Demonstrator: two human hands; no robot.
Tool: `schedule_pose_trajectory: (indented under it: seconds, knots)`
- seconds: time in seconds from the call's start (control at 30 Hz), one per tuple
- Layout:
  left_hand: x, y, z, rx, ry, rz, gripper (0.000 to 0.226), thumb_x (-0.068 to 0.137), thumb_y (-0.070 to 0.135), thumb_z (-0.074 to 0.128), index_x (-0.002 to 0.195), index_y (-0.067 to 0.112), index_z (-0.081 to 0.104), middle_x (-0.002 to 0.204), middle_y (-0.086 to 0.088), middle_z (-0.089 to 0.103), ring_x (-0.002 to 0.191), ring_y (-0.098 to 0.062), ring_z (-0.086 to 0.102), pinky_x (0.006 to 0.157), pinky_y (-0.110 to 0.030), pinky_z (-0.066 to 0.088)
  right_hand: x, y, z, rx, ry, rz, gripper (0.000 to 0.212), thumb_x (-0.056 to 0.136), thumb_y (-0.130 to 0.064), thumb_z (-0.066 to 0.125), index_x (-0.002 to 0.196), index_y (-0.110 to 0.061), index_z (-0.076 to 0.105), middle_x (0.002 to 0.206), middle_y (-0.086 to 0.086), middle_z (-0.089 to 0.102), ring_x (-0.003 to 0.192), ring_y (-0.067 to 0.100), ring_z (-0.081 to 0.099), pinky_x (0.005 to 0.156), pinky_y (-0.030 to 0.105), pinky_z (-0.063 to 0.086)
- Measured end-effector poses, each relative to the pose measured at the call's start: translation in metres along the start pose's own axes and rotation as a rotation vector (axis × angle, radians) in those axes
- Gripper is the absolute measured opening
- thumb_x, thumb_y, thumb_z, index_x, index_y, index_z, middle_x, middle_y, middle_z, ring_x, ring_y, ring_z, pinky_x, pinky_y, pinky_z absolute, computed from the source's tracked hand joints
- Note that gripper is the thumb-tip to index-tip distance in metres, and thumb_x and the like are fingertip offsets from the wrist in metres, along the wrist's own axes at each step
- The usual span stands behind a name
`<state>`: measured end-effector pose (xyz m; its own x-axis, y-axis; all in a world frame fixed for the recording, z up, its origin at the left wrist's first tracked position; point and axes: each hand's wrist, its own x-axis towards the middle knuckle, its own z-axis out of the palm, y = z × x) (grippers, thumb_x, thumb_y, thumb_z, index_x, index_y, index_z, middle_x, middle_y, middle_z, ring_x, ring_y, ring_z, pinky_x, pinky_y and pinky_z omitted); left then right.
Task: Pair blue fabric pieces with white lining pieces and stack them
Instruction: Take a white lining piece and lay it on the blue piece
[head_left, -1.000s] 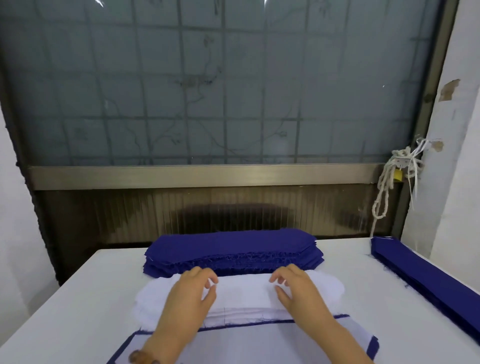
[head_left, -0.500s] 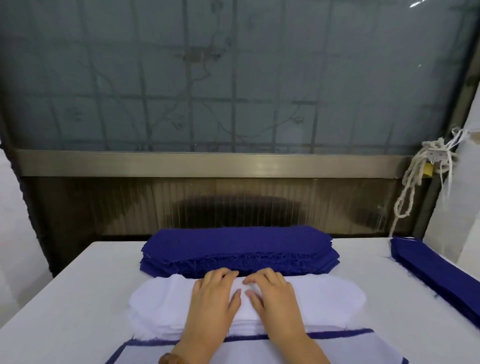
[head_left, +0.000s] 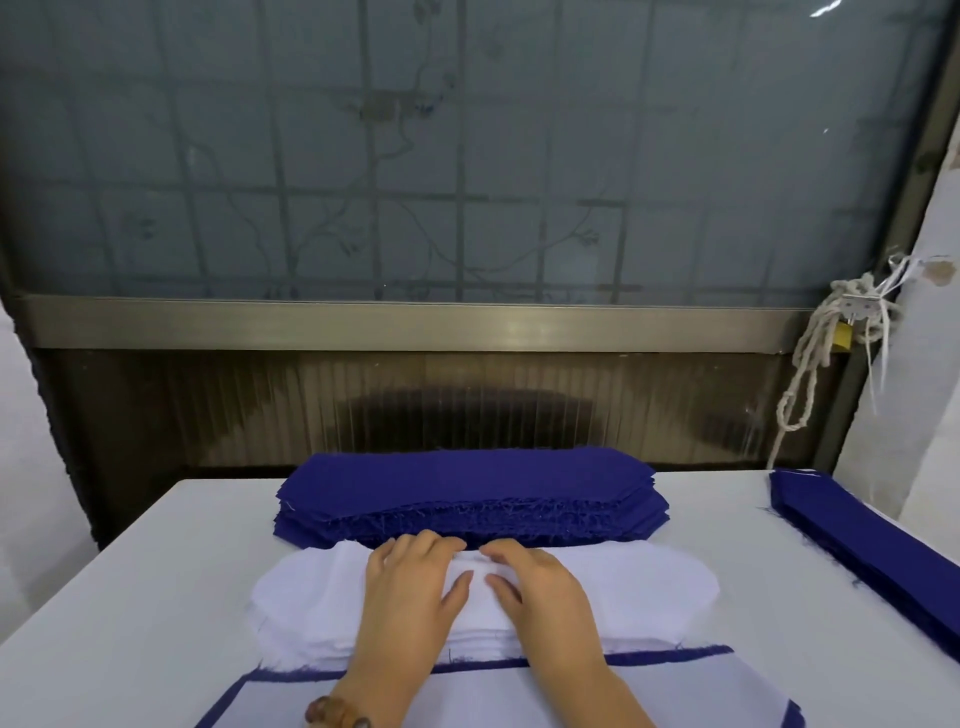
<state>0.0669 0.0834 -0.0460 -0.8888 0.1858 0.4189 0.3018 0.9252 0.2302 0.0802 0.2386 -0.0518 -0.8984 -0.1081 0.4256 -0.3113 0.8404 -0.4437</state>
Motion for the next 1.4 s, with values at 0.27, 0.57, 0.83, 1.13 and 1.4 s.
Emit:
schedule_pose_trajectory:
  seconds: [0.27,0.57,0.83,1.13,1.4]
  knots:
    - [0.0,0.002,-0.005,-0.069,0.019,0.029,0.013,0.094,0.051,0.05,0.091,0.039,0.053,0.086,0.021,0.046,0.087,0.0,0.042,0.083,-0.018,0.027,0.002,-0.003,-0.002,0.026,0.016,-0.057,0.032,0.094,-0.02,0.058,0.125,-0.03,0.056,0.109,-0.014,0.061,0.103,0.003,0.051,0.088,0.008,0.032]
    - [-0.001,0.001,-0.002,-0.017,0.051,0.027,0.03,0.101,0.048,0.034,0.128,0.039,0.044,0.122,0.019,0.045,0.109,-0.005,0.041,0.091,-0.018,0.032,0.003,-0.003,0.003,-0.042,0.053,0.013,0.042,0.094,-0.033,0.058,0.134,-0.04,0.046,0.106,-0.018,0.052,0.095,0.004,0.038,0.089,0.016,0.034]
    - [-0.001,0.002,-0.002,0.049,0.001,0.017,0.032,0.101,0.05,0.033,0.131,0.043,0.041,0.125,0.021,0.042,0.117,-0.004,0.038,0.096,-0.023,0.026,0.003,-0.007,0.002,-0.09,0.105,-0.044,0.033,0.089,-0.027,0.066,0.119,-0.039,0.059,0.101,-0.016,0.061,0.095,0.011,0.045,0.085,0.021,0.04]
    - [0.002,0.003,-0.011,-0.023,0.055,0.077,0.019,0.095,0.051,0.048,0.091,0.035,0.038,0.091,0.019,0.043,0.091,-0.004,0.038,0.089,-0.022,0.024,0.0,-0.01,-0.001,-0.172,0.133,-0.078,0.04,0.069,-0.027,0.086,0.106,-0.032,0.07,0.094,-0.01,0.059,0.086,0.012,0.058,0.072,0.017,0.047]
    - [0.0,0.007,-0.014,0.012,0.047,0.228,0.043,0.066,0.042,0.086,0.076,0.032,0.046,0.062,0.021,0.047,0.061,-0.001,0.05,0.08,-0.018,0.035,0.003,-0.003,0.002,-0.098,0.057,-0.113,0.037,0.099,-0.028,0.046,0.132,-0.044,0.046,0.116,-0.019,0.046,0.116,0.006,0.035,0.094,0.019,0.025]
